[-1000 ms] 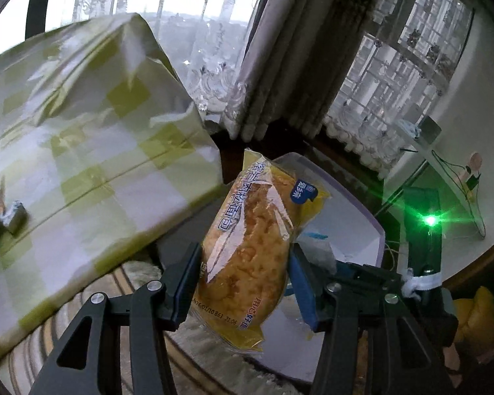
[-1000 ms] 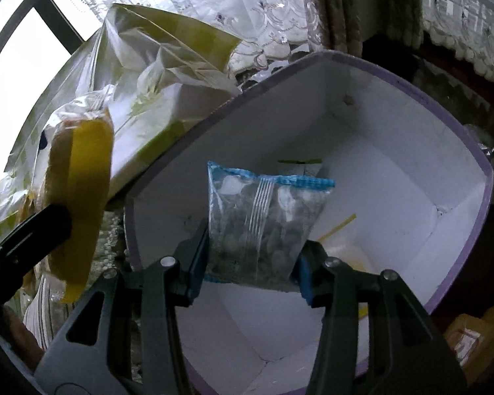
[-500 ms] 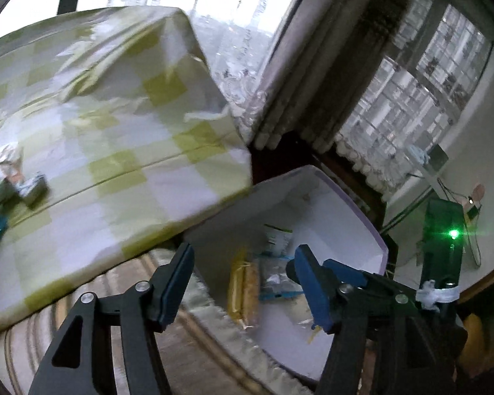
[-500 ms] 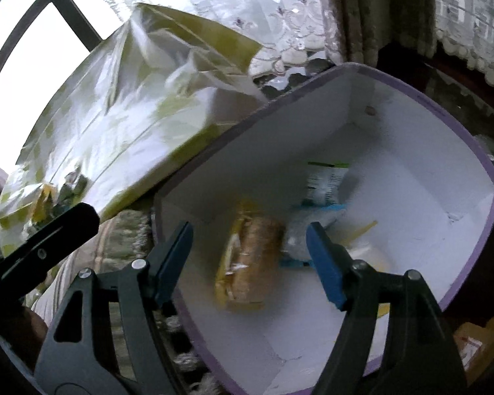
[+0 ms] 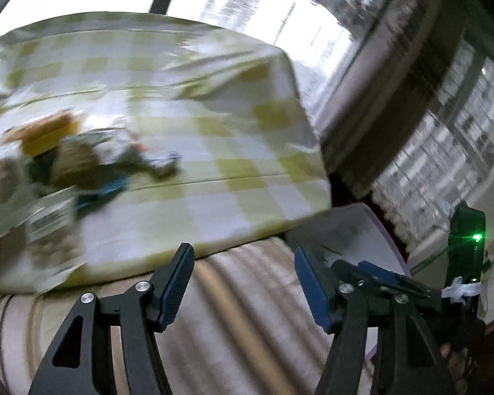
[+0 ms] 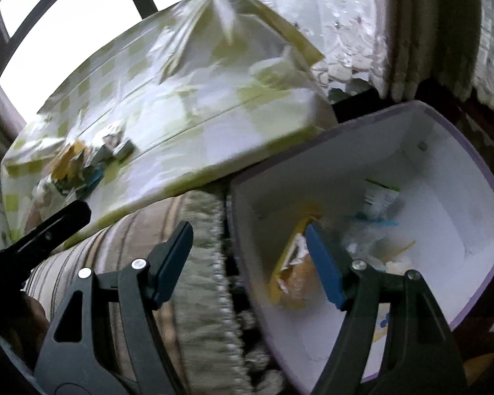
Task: Organize snacks
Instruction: 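Move the right tool back to the table and grasp the white nut packet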
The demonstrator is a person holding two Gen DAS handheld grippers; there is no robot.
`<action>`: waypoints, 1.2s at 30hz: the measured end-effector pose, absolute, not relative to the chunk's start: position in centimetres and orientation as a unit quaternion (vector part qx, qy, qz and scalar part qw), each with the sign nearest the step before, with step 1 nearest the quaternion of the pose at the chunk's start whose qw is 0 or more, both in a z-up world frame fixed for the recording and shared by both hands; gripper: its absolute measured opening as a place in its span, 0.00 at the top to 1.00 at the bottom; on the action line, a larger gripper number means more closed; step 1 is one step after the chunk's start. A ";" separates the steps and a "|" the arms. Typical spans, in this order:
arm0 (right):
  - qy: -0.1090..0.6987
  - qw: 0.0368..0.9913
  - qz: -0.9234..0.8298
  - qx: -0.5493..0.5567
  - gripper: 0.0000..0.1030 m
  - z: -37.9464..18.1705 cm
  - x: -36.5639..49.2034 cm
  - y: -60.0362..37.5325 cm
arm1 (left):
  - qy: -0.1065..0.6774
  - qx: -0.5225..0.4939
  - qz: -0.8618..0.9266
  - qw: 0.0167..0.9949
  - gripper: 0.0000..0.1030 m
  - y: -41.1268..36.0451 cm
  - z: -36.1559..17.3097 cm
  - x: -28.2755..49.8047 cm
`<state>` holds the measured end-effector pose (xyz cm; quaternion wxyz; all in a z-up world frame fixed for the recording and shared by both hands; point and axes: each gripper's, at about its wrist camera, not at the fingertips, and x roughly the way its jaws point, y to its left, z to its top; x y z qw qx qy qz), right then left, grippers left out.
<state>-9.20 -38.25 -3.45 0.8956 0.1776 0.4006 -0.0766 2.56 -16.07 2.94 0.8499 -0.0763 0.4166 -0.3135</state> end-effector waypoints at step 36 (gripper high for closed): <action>0.432 0.895 0.109 0.007 0.28 -3.3 -0.3 -17.0 | 0.389 -0.227 -0.168 0.877 0.40 0.0 1.7 11.1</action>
